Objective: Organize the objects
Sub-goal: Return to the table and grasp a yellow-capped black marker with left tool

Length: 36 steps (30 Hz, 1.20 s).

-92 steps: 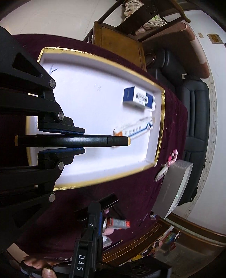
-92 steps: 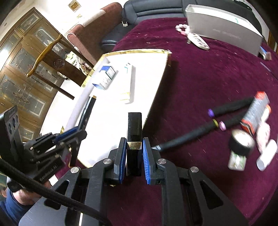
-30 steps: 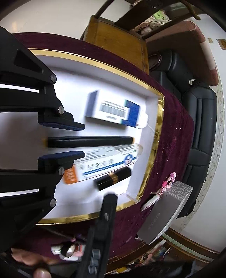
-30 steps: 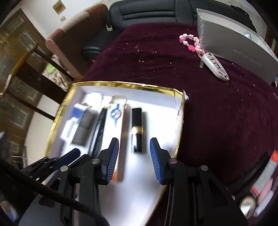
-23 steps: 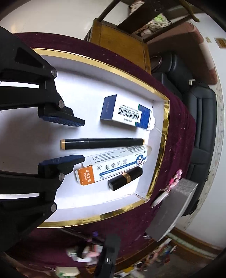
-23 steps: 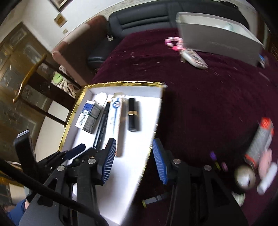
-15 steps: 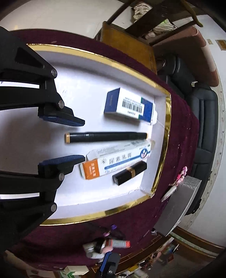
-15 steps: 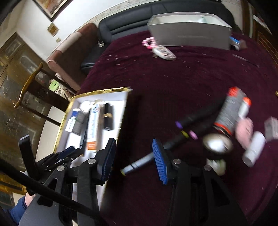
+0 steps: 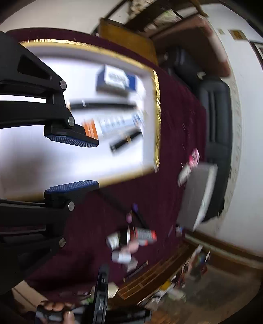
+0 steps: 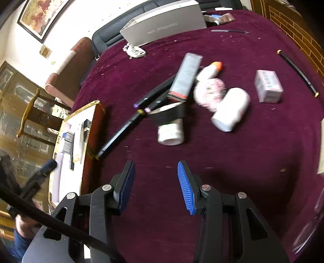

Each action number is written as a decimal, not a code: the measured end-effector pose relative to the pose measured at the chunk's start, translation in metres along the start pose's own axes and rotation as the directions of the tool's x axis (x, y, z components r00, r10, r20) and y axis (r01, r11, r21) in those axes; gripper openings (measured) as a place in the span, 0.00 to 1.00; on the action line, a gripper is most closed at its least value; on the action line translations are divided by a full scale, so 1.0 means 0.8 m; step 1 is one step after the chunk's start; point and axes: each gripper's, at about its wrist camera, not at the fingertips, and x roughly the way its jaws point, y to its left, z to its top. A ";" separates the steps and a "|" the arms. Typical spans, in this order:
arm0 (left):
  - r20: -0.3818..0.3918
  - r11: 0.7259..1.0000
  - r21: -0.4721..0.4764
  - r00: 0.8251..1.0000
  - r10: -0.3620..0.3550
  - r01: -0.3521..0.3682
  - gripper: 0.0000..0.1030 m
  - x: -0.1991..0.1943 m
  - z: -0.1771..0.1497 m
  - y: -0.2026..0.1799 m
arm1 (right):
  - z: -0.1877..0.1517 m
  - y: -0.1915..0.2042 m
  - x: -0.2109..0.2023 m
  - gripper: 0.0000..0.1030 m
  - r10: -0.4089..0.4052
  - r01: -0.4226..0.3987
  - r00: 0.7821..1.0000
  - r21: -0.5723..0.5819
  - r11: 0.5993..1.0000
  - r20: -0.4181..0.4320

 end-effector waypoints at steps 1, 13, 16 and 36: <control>-0.002 1.000 0.010 1.000 -0.014 0.014 0.28 0.000 0.001 -0.013 | 0.002 -0.013 -0.008 0.41 0.006 -0.006 1.000 0.002 1.000 -0.001; -0.173 0.991 0.132 0.985 0.022 0.001 0.27 0.106 0.033 -0.105 | -0.016 -0.110 -0.052 0.42 0.058 -0.061 0.996 -0.054 0.997 -0.066; -0.193 0.961 0.273 0.976 0.097 -0.042 0.27 0.127 0.043 -0.125 | -0.021 -0.129 -0.072 0.42 0.058 -0.059 0.998 -0.038 0.998 -0.035; -0.266 0.990 0.126 0.960 0.090 -0.058 0.11 0.160 -0.010 -0.141 | 0.071 -0.148 -0.079 0.63 -0.133 0.127 0.985 0.060 0.990 0.112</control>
